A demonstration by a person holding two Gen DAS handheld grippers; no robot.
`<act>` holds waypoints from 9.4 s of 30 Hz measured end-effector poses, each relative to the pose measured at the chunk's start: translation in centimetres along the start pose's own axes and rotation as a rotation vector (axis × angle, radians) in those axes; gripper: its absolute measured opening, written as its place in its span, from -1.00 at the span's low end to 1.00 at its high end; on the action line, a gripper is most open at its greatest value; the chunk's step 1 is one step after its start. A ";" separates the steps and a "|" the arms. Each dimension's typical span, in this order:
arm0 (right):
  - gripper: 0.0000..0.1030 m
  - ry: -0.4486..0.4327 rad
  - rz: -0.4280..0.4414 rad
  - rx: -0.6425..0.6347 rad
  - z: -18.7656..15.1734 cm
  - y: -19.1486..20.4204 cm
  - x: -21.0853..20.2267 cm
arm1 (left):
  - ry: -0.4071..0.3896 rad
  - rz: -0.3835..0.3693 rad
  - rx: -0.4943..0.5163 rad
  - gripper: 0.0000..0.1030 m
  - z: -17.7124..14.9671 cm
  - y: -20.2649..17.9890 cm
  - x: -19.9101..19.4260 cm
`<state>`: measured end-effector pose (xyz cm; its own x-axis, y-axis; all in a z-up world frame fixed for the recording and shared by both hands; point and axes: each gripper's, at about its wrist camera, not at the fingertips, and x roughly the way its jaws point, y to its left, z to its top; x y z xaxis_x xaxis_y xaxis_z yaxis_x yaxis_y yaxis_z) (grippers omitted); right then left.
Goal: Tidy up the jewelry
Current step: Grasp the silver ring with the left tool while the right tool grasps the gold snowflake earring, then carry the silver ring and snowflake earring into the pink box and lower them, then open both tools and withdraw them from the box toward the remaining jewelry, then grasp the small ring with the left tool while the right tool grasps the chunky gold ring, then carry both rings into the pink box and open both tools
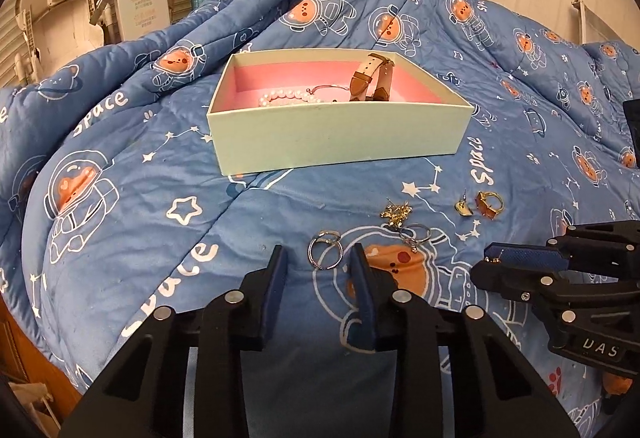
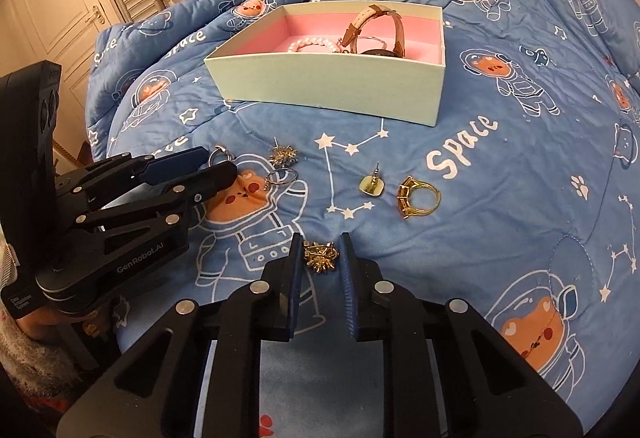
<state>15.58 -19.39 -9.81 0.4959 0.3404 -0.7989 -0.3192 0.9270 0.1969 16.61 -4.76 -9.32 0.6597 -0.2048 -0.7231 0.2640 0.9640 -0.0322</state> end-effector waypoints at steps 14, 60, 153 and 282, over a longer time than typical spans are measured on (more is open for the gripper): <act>-0.64 0.011 0.021 0.019 0.1 -0.2 -0.2 | -0.001 -0.047 -0.068 -0.66 0.1 0.8 -0.8; -0.64 0.074 0.036 -0.064 15.4 -2.0 3.8 | 0.213 -0.130 -0.006 -0.66 15.5 3.1 6.6; 0.02 0.022 -0.138 -0.048 1.3 -3.5 0.1 | 0.093 -0.115 -0.019 -0.03 0.9 -3.1 -0.5; -0.38 0.313 -0.035 -0.224 22.3 -2.4 13.4 | 0.278 -0.085 0.115 -0.08 13.7 2.7 8.5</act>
<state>41.01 -13.55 -8.33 0.2501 0.2123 -0.9447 -0.4921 0.8681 0.0648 32.58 -6.27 -6.15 0.4183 -0.2147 -0.8825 0.3984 0.9166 -0.0342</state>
